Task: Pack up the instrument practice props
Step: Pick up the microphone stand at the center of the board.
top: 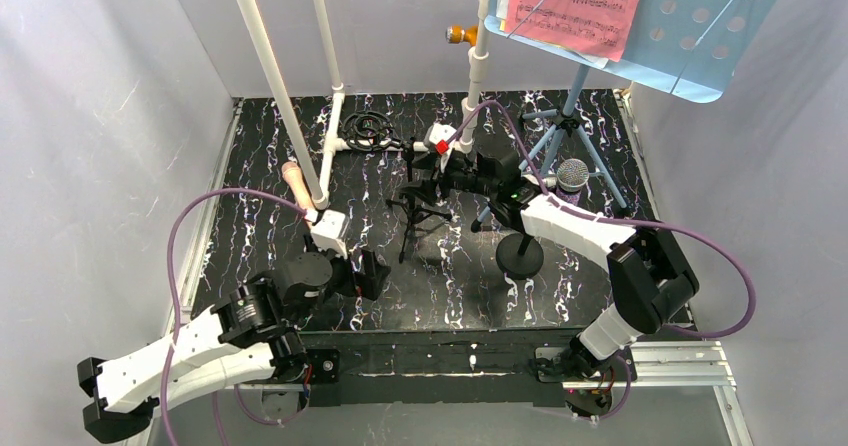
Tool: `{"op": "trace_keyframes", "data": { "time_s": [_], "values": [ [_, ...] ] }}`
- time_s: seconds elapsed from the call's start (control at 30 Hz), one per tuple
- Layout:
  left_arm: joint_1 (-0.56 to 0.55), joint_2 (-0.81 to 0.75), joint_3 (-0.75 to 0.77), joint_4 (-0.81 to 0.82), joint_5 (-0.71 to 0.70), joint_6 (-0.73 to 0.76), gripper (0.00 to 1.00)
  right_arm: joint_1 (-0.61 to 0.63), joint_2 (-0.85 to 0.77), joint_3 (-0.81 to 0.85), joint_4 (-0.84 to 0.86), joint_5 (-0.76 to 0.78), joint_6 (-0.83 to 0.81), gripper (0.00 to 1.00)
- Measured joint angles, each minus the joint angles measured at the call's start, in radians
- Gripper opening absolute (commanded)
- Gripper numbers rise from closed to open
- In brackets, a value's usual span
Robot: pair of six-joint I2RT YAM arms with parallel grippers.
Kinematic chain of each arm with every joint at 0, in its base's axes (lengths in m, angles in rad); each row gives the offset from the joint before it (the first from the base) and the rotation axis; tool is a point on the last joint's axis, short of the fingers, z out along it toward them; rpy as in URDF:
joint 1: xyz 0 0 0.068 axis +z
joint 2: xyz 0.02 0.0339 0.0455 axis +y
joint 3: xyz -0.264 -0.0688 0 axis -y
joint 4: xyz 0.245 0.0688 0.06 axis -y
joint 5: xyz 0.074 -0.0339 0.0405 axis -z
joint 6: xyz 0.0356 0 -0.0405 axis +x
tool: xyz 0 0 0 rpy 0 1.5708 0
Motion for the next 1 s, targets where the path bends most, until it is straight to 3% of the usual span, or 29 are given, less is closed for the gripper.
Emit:
{"op": "trace_keyframes", "data": {
  "time_s": [0.3, 0.63, 1.0],
  "values": [
    [0.0, -0.013, 0.0, -0.021, 0.006, -0.011, 0.98, 0.0, 0.032, -0.023, 0.111, -0.021, -0.002, 0.41],
    [0.0, -0.012, 0.001, -0.039, 0.035, 0.018, 0.98, 0.002, 0.068, 0.019, 0.101, -0.074, 0.013, 0.03],
    [0.0, -0.058, -0.029, 0.095, 0.109, 0.255, 0.98, 0.002, 0.068, 0.118, -0.093, -0.116, 0.008, 0.01]
  ]
}}
